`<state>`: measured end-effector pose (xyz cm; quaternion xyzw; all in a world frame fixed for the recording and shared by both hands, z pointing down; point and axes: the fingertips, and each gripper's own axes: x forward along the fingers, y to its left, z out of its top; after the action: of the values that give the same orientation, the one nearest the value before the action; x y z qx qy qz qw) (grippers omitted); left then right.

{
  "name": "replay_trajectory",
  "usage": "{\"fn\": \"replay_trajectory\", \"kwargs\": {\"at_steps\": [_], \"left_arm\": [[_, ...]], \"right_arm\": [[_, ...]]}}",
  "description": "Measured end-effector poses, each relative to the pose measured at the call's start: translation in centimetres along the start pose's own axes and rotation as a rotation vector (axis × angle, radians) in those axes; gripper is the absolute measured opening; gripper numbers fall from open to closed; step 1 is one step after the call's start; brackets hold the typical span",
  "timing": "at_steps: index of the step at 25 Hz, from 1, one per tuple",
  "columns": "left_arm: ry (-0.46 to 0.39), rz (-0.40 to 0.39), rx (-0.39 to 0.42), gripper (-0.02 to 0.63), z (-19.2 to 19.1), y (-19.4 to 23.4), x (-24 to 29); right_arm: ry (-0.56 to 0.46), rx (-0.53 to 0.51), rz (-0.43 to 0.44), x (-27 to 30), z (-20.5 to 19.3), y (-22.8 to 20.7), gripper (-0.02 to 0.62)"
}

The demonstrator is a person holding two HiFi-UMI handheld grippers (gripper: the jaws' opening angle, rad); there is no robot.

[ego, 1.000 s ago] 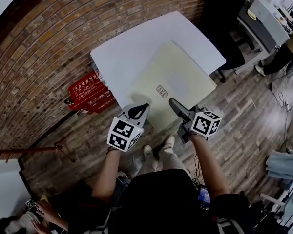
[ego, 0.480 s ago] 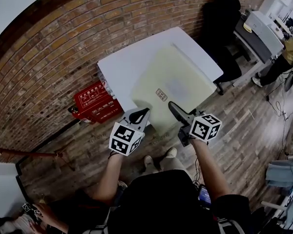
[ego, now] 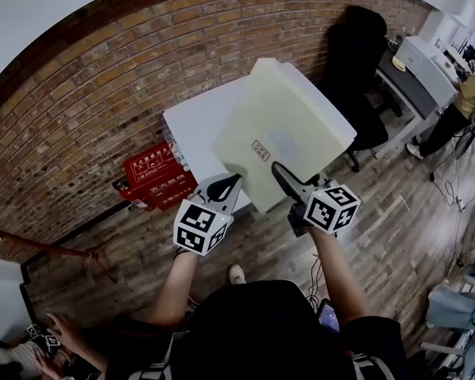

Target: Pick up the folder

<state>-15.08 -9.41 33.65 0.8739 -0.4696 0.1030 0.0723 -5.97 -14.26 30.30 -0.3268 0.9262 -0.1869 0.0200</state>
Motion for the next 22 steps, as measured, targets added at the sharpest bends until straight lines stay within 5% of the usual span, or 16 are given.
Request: {"fn": "replay_trajectory", "kwargs": {"at_steps": [22], "left_arm": [[-0.106, 0.188, 0.040, 0.018, 5.6, -6.6, -2.4]], "right_arm": [[-0.048, -0.210, 0.027, -7.1, 5.8, 2.6, 0.272]]}}
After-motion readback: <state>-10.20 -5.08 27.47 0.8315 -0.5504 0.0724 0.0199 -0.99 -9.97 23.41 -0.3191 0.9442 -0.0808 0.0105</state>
